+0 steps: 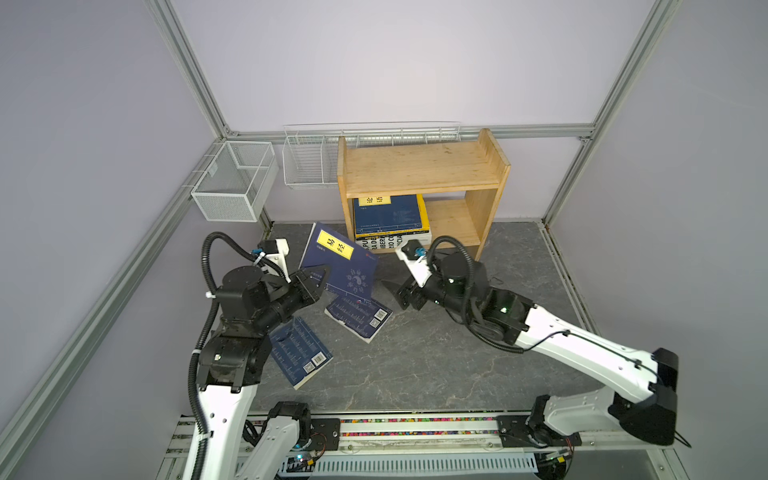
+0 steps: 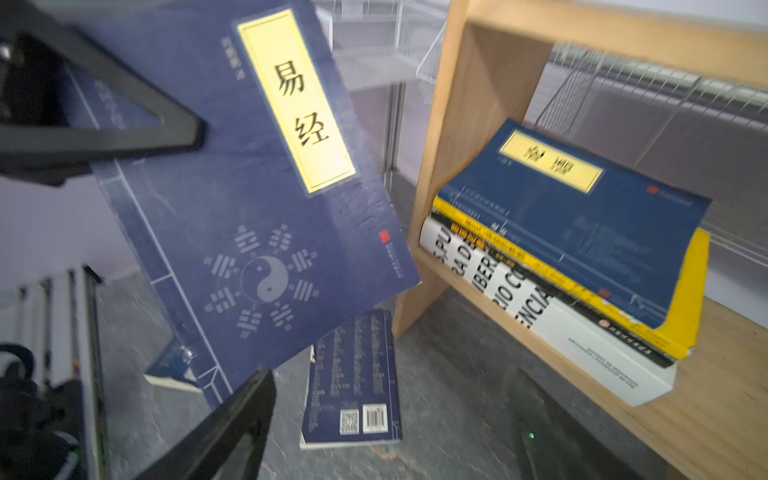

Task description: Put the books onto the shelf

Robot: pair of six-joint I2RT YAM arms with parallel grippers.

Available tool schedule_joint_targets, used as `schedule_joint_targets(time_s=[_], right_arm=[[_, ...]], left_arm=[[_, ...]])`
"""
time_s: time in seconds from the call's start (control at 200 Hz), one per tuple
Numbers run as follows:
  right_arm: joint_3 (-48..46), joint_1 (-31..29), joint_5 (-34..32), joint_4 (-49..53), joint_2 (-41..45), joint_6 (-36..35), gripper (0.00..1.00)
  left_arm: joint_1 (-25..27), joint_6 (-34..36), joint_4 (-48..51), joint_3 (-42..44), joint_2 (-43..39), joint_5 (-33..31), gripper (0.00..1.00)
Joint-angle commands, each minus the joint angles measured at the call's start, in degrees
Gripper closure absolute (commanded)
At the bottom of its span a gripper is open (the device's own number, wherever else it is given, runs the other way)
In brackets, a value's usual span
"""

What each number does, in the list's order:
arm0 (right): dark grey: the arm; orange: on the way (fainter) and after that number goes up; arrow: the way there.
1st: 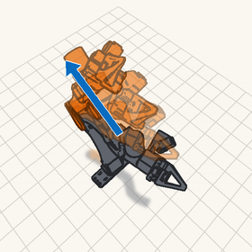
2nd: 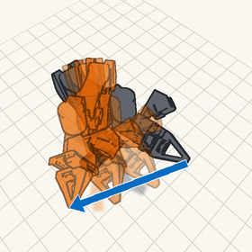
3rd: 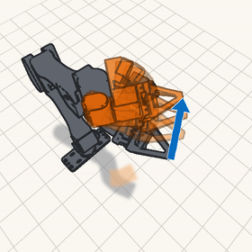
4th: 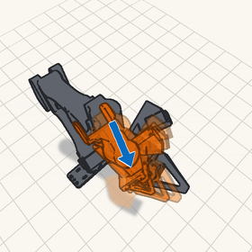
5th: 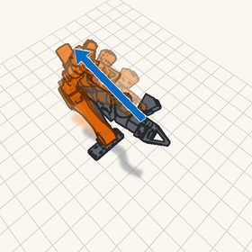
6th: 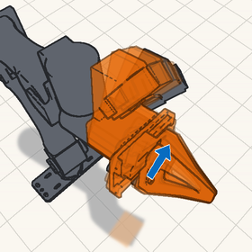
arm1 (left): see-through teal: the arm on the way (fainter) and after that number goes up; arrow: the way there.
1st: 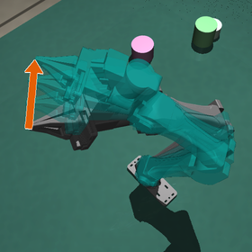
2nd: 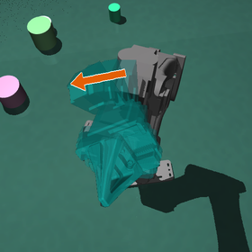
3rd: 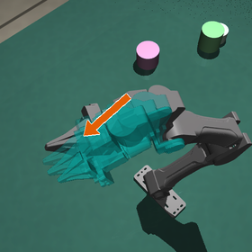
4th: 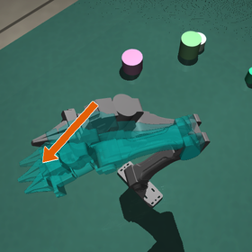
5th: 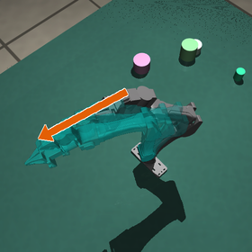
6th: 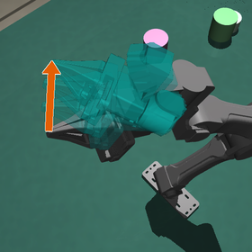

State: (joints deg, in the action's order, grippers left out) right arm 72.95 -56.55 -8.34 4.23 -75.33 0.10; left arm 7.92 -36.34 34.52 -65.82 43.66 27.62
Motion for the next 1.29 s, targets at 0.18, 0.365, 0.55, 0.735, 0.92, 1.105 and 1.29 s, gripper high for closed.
schedule_joint_targets(time_s=[0.18, 0.365, 0.55, 0.735, 0.92, 1.105, 1.29], right_arm=[[-4.23, 12.66, 30.39, -26.51, 1.08, 30.19, 0.11], [-1.35, 16.12, 42.31, -46.5, -6.96, 48.02, 0.12], [-0.27, 16.13, 44.24, -62.39, -13.0, 57.76, 0.11], [2.7, 16.09, 45.71, -67.53, -16.26, 61.72, 0.06], [5.54, 15.93, 46.68, -67.4, -17.89, 62.69, 0.02], [7.59, 15.27, 46.29, -62.93, -18.95, 61.73, 0.17], [8.92, 14.66, 46.31, -61.49, -19.94, 61.44, 0.34]], left_arm=[[-0.19, 1.33, -28.23, -6.64, 2.48, 6.21, 1.0], [-0.19, -6.74, -47.46, -5.77, 7.13, 9.37, 1.0], [-0.19, -11.72, -55.83, -4.68, 9.72, 10.07, 1.0], [-0.19, -11.96, -57.12, -4.4, 10.45, 11.51, 1.0], [-0.19, -13.99, -59.76, -4.76, 12.21, 13.64, 1.0], [-0.19, -16.23, -62.81, -5.18, 14.21, 14.06, 1.0], [-0.1, -18.96, -66.23, -5.51, 15.99, 14.91, 1.0]])
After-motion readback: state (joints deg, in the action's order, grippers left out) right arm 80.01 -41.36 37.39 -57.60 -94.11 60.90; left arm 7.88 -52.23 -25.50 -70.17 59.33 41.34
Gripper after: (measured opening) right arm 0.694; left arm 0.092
